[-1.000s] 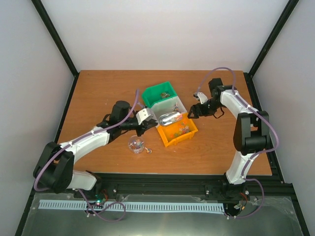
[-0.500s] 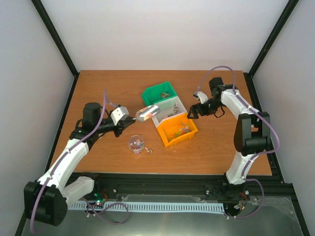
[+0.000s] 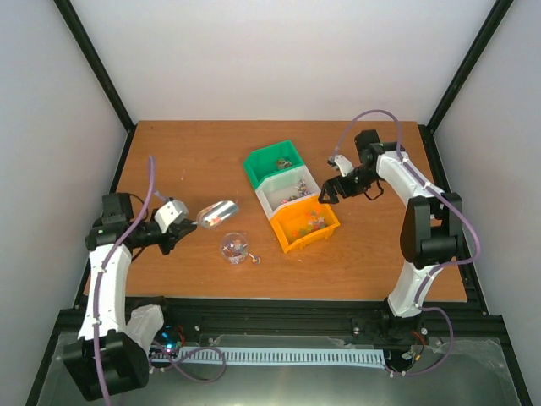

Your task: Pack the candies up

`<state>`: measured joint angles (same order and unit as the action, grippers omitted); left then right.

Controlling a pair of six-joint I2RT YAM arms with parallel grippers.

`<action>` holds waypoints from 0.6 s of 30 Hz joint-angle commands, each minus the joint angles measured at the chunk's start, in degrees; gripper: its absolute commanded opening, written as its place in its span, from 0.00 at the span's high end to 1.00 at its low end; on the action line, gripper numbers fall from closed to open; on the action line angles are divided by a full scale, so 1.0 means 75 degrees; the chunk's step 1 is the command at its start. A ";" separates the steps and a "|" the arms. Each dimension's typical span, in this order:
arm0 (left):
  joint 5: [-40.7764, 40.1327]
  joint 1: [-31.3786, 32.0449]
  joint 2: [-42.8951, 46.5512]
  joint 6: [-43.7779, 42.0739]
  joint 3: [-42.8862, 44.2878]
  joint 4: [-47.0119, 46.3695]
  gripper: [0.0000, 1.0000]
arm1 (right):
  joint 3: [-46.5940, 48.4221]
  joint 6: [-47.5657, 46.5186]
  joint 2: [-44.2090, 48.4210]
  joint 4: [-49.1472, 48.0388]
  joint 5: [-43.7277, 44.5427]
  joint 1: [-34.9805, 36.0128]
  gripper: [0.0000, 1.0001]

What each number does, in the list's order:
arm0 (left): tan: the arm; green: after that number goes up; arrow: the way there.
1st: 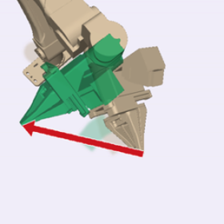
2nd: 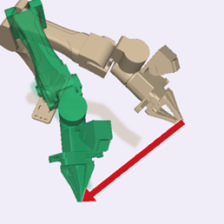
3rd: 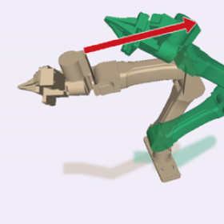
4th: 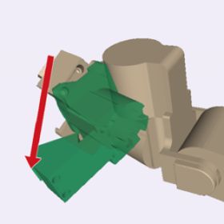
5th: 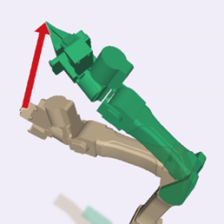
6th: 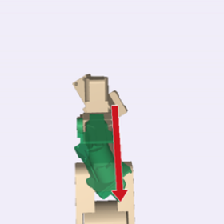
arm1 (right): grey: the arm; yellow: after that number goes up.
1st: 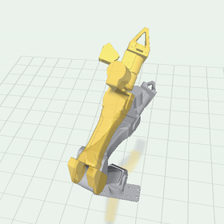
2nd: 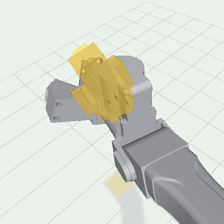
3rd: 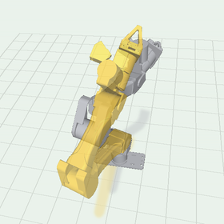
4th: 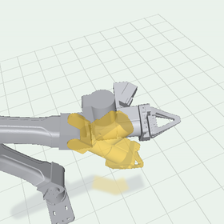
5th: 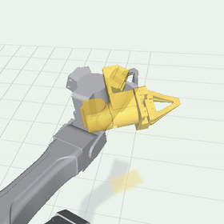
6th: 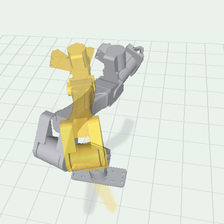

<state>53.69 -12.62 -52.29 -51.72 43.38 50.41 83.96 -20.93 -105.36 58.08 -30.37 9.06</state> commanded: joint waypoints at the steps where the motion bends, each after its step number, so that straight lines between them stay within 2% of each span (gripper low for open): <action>1: 0.0471 -0.0759 0.0054 -0.2436 0.0573 0.2213 0.99 | 0.0269 -0.0129 -0.0049 0.0034 0.0007 0.0107 0.00; 11: -0.0516 -0.0986 0.0064 -0.4055 0.0801 0.3886 0.99 | 0.0579 -0.0050 -0.0355 0.0011 -0.0108 0.0210 0.00; 18: -0.1097 -0.0989 -0.0331 -0.4399 0.1084 0.4467 0.99 | 0.0614 0.0118 -0.0460 -0.0105 -0.0315 0.0209 0.00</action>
<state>47.03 -19.51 -53.28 -79.42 48.34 79.42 86.98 -20.71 -108.07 58.06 -31.07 10.28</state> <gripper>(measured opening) 0.071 1.000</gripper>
